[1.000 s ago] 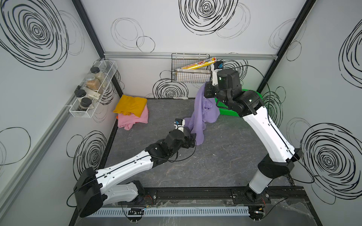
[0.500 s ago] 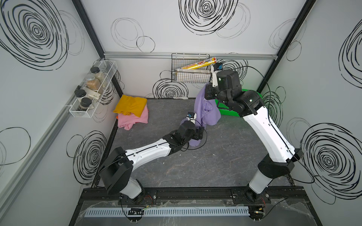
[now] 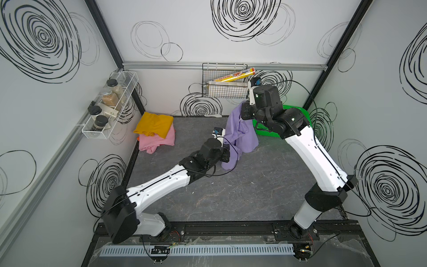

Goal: Fold and stack t-shirts
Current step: Flatten out the T-shirt at the center of the board.

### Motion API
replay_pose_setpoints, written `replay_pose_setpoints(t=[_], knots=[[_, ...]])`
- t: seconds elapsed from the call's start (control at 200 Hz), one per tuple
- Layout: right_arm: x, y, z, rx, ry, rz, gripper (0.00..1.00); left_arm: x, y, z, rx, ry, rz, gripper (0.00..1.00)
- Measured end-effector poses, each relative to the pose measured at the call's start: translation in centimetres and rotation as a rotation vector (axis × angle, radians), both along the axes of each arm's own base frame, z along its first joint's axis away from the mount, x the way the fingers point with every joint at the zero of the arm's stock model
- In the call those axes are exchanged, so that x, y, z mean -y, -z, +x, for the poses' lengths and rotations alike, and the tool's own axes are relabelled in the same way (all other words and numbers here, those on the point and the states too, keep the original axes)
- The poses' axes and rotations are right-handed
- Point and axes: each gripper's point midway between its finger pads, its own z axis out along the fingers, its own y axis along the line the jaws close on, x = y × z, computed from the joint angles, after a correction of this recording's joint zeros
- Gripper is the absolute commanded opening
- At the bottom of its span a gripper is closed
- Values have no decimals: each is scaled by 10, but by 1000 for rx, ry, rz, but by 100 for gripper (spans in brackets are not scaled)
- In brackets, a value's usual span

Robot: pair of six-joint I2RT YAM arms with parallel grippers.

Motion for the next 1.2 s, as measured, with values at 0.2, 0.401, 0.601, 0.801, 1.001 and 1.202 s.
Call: replay_pose_setpoints(t=[0.2, 0.401, 0.601, 0.801, 1.001, 1.202], knots=[[12, -4, 4, 33, 58, -46, 0, -68, -98, -43, 128, -112, -123, 0], [28, -34, -4, 111, 94, -68, 0, -112, -161, -61, 222, -219, -183, 0], [69, -100, -48, 274, 113, -31, 0, -110, -180, -54, 248, -246, -175, 0], [119, -150, -96, 410, 155, 32, 0, -71, -177, -15, 241, -209, -159, 0], [130, -141, -107, 408, 157, 20, 0, -44, -163, 57, 213, -208, -151, 0], [92, -101, -106, 312, -31, 56, 0, -27, -142, 140, 185, -224, -165, 0]])
